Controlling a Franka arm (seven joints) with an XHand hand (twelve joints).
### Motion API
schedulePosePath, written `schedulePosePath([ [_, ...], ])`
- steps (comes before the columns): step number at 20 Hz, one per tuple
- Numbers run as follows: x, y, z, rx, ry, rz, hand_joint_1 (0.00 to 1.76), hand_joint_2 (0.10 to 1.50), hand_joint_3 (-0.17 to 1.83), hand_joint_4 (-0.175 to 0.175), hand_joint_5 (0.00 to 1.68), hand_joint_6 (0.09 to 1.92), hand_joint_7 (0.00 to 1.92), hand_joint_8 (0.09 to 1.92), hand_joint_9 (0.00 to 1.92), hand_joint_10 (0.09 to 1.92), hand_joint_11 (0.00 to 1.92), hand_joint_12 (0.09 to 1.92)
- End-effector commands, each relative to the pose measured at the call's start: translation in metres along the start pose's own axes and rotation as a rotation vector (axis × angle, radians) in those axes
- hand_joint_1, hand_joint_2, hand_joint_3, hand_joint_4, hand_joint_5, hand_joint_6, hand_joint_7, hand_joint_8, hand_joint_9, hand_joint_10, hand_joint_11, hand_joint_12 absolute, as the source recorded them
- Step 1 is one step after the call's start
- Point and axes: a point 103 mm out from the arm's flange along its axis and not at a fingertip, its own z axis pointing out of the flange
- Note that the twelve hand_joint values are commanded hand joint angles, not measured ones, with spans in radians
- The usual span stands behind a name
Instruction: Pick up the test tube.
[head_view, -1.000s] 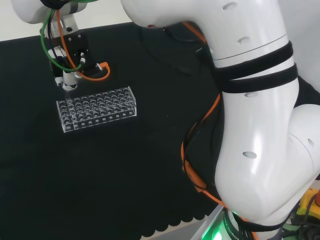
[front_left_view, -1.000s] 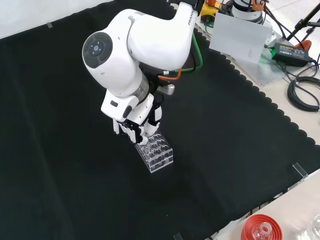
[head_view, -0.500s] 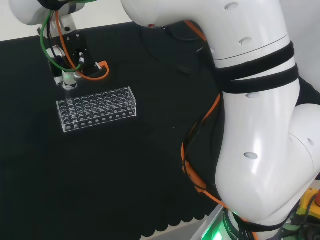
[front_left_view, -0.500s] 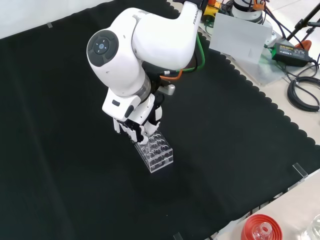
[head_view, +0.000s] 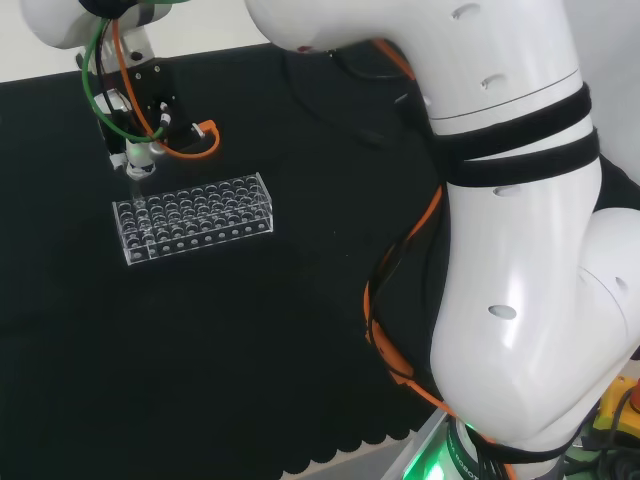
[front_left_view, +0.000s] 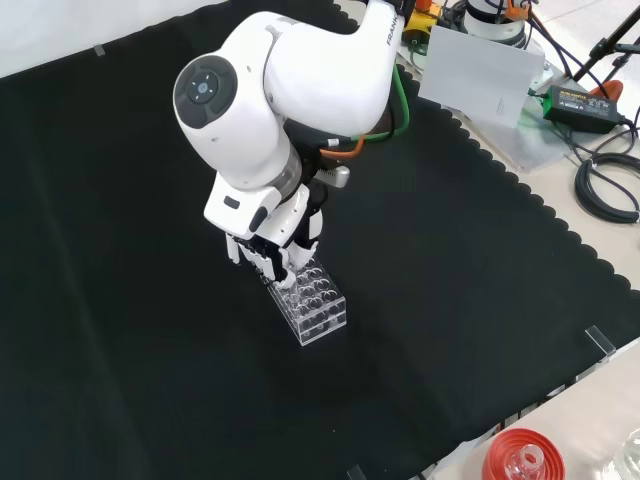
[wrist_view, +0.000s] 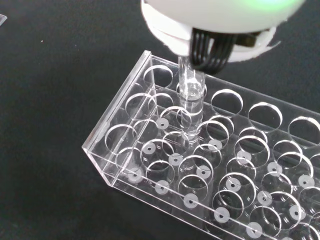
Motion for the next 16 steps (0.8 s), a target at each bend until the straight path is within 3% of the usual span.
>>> schedulePosePath([
  [1, -0.003, -0.003, -0.004, -0.007, -0.001, 0.002, 1.44, 0.65, 0.60, -0.175, 1.32, 0.30, 1.37, 0.79, 1.31, 0.54, 0.98, 1.18],
  [16, -0.009, -0.011, -0.026, -0.036, -0.024, 0.001, 1.44, 0.65, 0.61, -0.175, 1.33, 0.28, 1.38, 0.77, 1.31, 0.54, 0.98, 1.18],
])
